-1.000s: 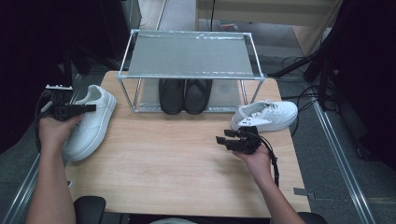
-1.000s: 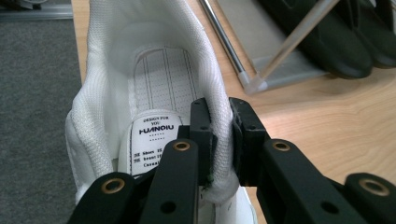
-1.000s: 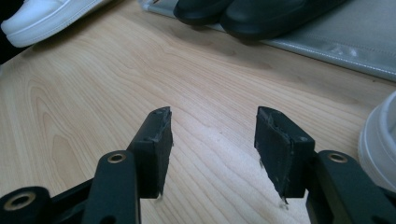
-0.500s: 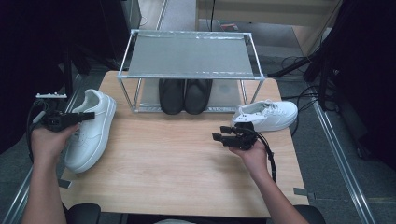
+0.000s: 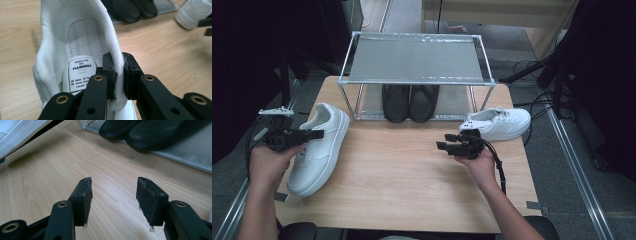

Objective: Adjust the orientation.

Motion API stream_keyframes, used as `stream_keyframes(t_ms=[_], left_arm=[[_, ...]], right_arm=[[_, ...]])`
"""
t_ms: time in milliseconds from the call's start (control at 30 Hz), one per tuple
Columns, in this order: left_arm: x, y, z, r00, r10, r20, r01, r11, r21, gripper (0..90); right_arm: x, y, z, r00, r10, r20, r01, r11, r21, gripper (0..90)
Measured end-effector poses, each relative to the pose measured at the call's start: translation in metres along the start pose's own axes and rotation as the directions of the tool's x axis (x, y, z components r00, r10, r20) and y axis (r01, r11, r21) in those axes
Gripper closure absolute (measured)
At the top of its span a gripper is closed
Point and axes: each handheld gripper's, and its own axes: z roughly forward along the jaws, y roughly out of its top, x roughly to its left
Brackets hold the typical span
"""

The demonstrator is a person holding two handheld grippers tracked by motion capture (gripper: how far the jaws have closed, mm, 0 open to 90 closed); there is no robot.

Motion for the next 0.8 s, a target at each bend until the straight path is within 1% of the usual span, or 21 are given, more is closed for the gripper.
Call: stream_keyframes(t_ms=[33, 67, 100, 133, 167, 200, 267, 333, 400, 500, 533, 567, 600, 633, 667, 700, 733, 767, 800], left_arm=[[-0.003, 0.001, 0.001, 0.9999, 0.004, 0.013, -0.004, 1.0000, 0.007, 82.9], [-0.012, 0.003, 0.003, 0.9992, 0.024, 0.033, -0.024, 0.9996, 0.012, 82.9], [-0.012, 0.003, 0.003, 0.9992, 0.024, 0.033, -0.024, 0.9996, 0.012, 82.9], [-0.017, 0.005, 0.005, 0.9982, 0.034, 0.049, -0.034, 0.9993, 0.013, 82.9], [-0.022, 0.007, 0.006, 0.9967, 0.049, 0.064, -0.050, 0.9987, 0.012, 82.9], [-0.028, 0.009, 0.008, 0.9952, 0.056, 0.080, -0.057, 0.9984, 0.004, 82.9], [-0.034, 0.011, 0.013, 0.9920, 0.070, 0.105, -0.071, 0.9975, 0.002, 82.8], [-0.041, 0.012, 0.020, 0.9893, 0.083, 0.120, -0.084, 0.9964, 0.005, 82.8], [-0.048, 0.013, 0.028, 0.9867, 0.100, 0.128, -0.103, 0.9945, 0.018, 82.8], [-0.059, 0.015, 0.038, 0.9816, 0.140, 0.130, -0.146, 0.9884, 0.042, 82.9], [-0.065, 0.017, 0.044, 0.9781, 0.156, 0.138, -0.165, 0.9850, 0.051, 82.8], [-0.065, 0.017, 0.044, 0.9781, 0.156, 0.138, -0.165, 0.9850, 0.051, 82.8], [-0.068, 0.017, 0.048, 0.9771, 0.161, 0.140, -0.169, 0.9843, 0.050, 82.8], [-0.074, 0.019, 0.055, 0.9731, 0.171, 0.154, -0.181, 0.9819, 0.054, 82.8], [-0.077, 0.020, 0.059, 0.9712, 0.177, 0.160, -0.188, 0.9805, 0.057, 82.8], [-0.077, 0.020, 0.059, 0.9712, 0.177, 0.160, -0.188, 0.9805, 0.057, 82.8], [-0.080, 0.021, 0.063, 0.9678, 0.186, 0.170, -0.199, 0.9779, 0.064, 82.8], [-0.087, 0.023, 0.070, 0.9608, 0.204, 0.188, -0.221, 0.9723, 0.075, 82.7], [-0.087, 0.023, 0.070, 0.9608, 0.204, 0.188, -0.221, 0.9723, 0.075, 82.7]], right_arm=[[0.000, 0.000, 0.000, 1.0000, 0.001, -0.001, -0.001, 1.000, 0.001, 47.2], [0.000, 0.001, 0.000, 1.0000, -0.002, 0.008, 0.002, 1.000, -0.001, 47.2], [0.000, 0.001, 0.000, 1.0000, -0.002, 0.008, 0.002, 1.000, -0.001, 47.2], [-0.001, 0.001, -0.002, 0.9999, 0.007, 0.007, -0.007, 1.000, -0.009, 47.2], [-0.001, 0.001, -0.002, 0.9999, 0.007, 0.007, -0.007, 1.000, -0.009, 47.2], [-0.002, 0.001, -0.002, 0.9999, 0.011, 0.010, -0.011, 1.000, -0.010, 47.2], [-0.002, 0.002, -0.003, 0.9999, 0.012, 0.009, -0.012, 1.000, -0.014, 47.2], [-0.002, 0.002, -0.004, 0.9999, 0.011, 0.010, -0.011, 1.000, -0.017, 47.2], [-0.002, 0.001, -0.004, 0.9999, 0.010, 0.011, -0.010, 1.000, -0.018, 47.2], [-0.001, 0.001, -0.003, 0.9998, 0.011, 0.014, -0.011, 1.000, -0.014, 47.2], [-0.001, 0.000, -0.004, 0.9998, 0.014, 0.016, -0.014, 1.000, -0.010, 47.2], [-0.001, 0.000, -0.004, 0.9998, 0.009, 0.016, -0.009, 1.000, -0.011, 47.2], [-0.001, 0.000, -0.004, 0.9998, 0.009, 0.016, -0.009, 1.000, -0.011, 47.2], [0.000, -0.001, -0.005, 0.9998, 0.012, 0.016, -0.012, 1.000, -0.013, 47.2], [0.000, -0.001, -0.006, 0.9998, 0.011, 0.018, -0.010, 1.000, -0.014, 47.2], [0.000, -0.002, -0.006, 0.9997, 0.010, 0.020, -0.010, 1.000, -0.015, 47.2], [0.001, -0.002, -0.007, 0.9997, 0.014, 0.021, -0.014, 1.000, -0.011, 47.2], [0.001, -0.003, -0.008, 0.9997, 0.013, 0.022, -0.013, 1.000, -0.012, 47.2], [0.001, -0.003, -0.008, 0.9997, 0.013, 0.022, -0.013, 1.000, -0.012, 47.2]])
